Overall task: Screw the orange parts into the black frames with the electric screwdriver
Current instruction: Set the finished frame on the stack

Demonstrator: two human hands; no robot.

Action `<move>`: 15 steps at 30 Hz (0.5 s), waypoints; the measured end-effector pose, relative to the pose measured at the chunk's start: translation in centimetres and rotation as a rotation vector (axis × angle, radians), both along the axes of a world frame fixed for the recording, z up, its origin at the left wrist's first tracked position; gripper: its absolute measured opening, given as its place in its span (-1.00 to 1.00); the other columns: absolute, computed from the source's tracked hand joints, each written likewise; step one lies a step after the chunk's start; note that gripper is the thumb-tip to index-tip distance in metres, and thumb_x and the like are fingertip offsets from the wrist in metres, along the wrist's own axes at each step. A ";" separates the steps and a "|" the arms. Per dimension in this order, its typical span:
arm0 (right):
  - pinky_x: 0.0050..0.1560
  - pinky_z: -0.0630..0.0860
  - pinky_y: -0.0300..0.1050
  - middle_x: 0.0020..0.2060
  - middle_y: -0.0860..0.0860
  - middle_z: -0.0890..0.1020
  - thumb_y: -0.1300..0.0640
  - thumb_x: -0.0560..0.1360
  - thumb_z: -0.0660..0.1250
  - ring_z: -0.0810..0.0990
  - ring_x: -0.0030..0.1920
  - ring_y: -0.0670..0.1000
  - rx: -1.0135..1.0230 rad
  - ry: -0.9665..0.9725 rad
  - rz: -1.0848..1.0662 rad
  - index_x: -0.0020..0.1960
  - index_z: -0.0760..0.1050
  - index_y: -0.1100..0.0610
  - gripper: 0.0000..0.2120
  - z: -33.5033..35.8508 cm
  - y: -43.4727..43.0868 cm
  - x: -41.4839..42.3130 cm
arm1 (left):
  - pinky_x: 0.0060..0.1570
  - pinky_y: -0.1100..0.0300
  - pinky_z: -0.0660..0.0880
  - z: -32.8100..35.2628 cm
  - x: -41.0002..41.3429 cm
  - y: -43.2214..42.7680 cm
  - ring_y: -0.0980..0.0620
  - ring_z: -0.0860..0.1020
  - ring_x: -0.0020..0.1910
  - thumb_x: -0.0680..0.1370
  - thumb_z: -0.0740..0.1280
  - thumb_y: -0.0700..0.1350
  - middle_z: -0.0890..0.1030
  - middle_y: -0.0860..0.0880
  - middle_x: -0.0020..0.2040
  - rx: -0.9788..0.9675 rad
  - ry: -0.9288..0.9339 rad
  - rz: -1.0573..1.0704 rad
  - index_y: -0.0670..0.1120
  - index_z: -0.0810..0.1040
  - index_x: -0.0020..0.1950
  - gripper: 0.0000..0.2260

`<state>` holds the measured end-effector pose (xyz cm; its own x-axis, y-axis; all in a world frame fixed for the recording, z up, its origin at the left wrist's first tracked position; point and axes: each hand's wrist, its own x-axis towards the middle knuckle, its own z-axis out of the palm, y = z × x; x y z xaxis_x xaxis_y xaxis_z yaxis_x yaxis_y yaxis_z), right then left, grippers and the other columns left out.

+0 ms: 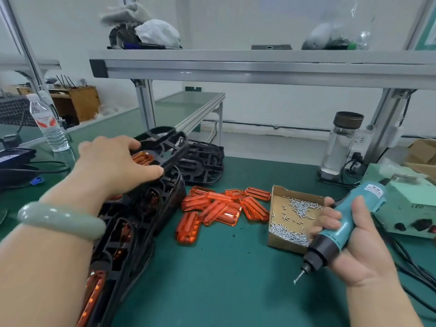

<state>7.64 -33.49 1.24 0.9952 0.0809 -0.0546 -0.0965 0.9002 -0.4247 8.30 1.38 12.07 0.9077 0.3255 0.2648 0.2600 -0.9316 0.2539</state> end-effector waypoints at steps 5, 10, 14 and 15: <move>-0.43 0.46 -0.27 -0.42 -0.12 0.40 -0.10 0.07 0.67 0.39 -0.52 -0.17 -0.064 0.032 0.027 -0.09 0.49 0.09 -0.43 0.0 0.5 0.1 | 0.21 -0.11 0.34 -1.7 3.1 2.8 -0.25 0.34 0.32 0.28 0.37 0.39 0.49 -0.14 0.28 -0.046 0.097 0.128 0.04 0.39 0.38 -0.24; -0.43 0.44 -0.26 -0.43 -0.11 0.40 -0.19 0.41 0.29 0.38 -0.52 -0.16 -0.120 0.088 -0.002 -0.05 0.45 0.09 -0.66 -0.4 0.5 0.5 | 0.12 -0.09 0.35 -3.7 4.1 3.9 -0.27 0.36 0.27 0.25 0.36 0.41 0.50 -0.18 0.24 -0.040 0.147 0.237 0.01 0.44 0.32 -0.24; -0.46 0.45 -0.25 -0.43 -0.09 0.40 -0.17 0.40 0.31 0.39 -0.53 -0.14 -0.135 0.098 0.003 -0.04 0.45 0.10 -0.65 -0.4 0.6 0.4 | 0.14 -0.10 0.32 -4.4 4.2 4.3 -0.29 0.37 0.24 0.29 0.34 0.41 0.50 -0.22 0.22 -0.066 0.165 0.295 -0.05 0.50 0.20 -0.32; -0.46 0.45 -0.24 -0.43 -0.09 0.40 -0.17 0.40 0.31 0.39 -0.53 -0.14 -0.131 0.101 0.009 -0.05 0.46 0.10 -0.65 -0.4 0.7 0.5 | 0.16 -0.09 0.32 -4.5 4.2 4.3 -0.28 0.38 0.23 0.31 0.32 0.41 0.51 -0.21 0.22 -0.064 0.186 0.295 -0.06 0.51 0.18 -0.33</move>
<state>8.12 -32.79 0.82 0.9834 0.0750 -0.1650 -0.1521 0.8368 -0.5260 12.45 5.66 7.55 0.8028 0.5916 0.0746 0.5629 -0.7931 0.2327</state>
